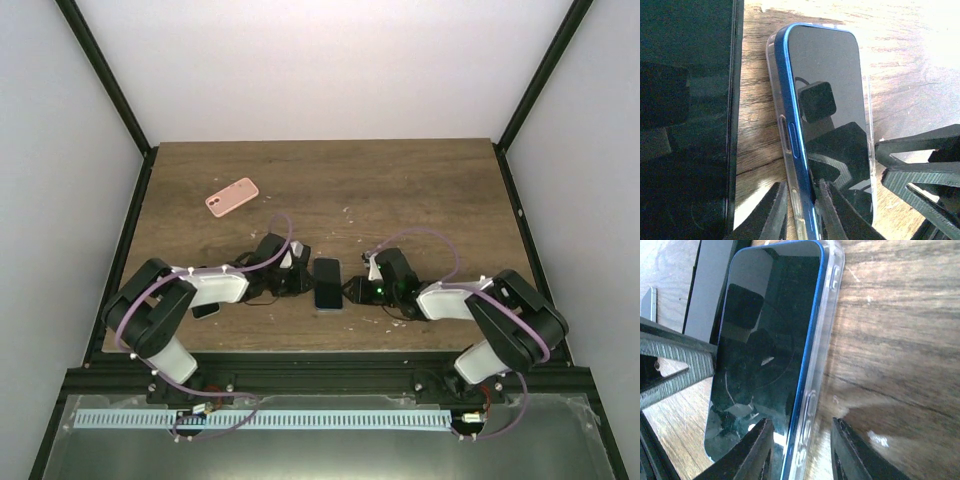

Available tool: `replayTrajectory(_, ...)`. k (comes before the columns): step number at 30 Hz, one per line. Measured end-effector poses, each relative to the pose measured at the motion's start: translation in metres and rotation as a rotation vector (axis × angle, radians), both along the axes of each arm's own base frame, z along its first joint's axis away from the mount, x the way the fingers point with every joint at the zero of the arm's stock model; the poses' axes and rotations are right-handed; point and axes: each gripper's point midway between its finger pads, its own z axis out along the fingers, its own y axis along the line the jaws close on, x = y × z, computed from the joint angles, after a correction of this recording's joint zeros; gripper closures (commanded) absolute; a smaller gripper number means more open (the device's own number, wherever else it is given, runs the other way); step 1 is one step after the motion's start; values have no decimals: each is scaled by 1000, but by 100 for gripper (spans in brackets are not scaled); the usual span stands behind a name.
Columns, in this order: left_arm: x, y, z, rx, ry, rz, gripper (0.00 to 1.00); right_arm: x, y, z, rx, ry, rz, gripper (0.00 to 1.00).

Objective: Put the phone into the phone case

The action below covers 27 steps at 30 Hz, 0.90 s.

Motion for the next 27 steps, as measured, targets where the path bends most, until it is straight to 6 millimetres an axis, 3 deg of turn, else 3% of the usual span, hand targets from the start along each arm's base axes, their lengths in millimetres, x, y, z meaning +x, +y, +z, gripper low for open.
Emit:
replayTrajectory(14,7,-14,-3,-36,10,-1,90,11,13,0,74,12,-3,70)
replayTrajectory(27,2,-14,-6,-48,7,-1,83,5,9,3,186,58,-63,69)
